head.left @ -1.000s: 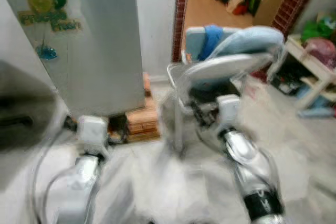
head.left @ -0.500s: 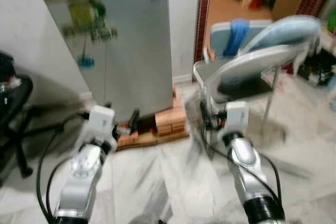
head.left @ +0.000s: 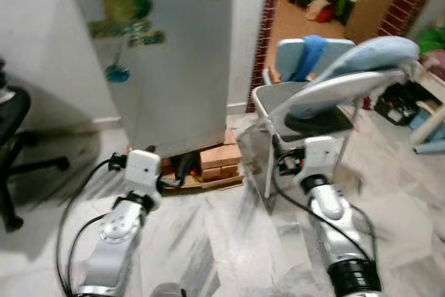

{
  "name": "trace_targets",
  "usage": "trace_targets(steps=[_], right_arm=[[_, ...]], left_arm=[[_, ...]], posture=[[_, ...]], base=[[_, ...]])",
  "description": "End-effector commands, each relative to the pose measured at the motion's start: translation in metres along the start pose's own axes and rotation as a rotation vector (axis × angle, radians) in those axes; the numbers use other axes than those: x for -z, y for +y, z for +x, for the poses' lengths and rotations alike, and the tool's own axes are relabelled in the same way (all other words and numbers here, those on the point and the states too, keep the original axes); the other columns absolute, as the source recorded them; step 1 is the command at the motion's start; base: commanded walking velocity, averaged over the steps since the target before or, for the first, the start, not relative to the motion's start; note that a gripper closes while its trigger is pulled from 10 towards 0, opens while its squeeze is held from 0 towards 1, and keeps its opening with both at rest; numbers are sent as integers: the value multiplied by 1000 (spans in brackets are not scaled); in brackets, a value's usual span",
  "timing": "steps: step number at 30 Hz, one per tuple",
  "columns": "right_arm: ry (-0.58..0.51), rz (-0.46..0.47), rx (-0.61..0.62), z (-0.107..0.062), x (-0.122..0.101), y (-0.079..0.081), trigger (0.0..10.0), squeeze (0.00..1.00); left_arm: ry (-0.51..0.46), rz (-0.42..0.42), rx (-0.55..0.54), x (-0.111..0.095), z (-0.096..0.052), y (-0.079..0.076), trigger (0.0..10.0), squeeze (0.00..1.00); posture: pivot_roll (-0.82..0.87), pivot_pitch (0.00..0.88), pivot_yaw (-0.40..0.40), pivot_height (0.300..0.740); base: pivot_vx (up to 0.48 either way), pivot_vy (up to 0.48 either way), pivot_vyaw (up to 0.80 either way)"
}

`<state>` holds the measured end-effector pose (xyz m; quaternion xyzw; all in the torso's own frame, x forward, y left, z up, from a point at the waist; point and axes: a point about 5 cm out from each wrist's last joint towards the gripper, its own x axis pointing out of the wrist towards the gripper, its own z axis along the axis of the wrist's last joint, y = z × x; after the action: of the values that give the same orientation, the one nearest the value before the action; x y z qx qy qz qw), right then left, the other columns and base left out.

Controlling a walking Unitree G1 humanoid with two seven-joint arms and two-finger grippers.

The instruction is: Restocking fridge

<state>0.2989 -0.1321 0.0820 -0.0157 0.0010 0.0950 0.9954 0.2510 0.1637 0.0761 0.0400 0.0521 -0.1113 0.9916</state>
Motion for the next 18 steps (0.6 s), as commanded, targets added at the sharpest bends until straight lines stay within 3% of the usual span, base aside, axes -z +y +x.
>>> trace_targets(steps=[1, 6, 18], right_arm=[[7, -20, 24, -2, 0, -12, 10000, 0], [2, -24, 15, -1, -1, -11, 10000, 0], [15, -17, 75, -2, 0, -18, 10000, 0]], left_arm=[[-6, -3, 11, -1, 2, -6, 10000, 0], [-13, 6, 17, -2, 1, -7, 10000, 0], [-52, 30, 9, -5, 0, -7, 10000, 0]], posture=[[92, 0, -15, 740], [92, 0, -13, 740], [85, 0, -10, 740]], base=[[0, 480, 0], [0, 480, 0], [0, 0, 0]])
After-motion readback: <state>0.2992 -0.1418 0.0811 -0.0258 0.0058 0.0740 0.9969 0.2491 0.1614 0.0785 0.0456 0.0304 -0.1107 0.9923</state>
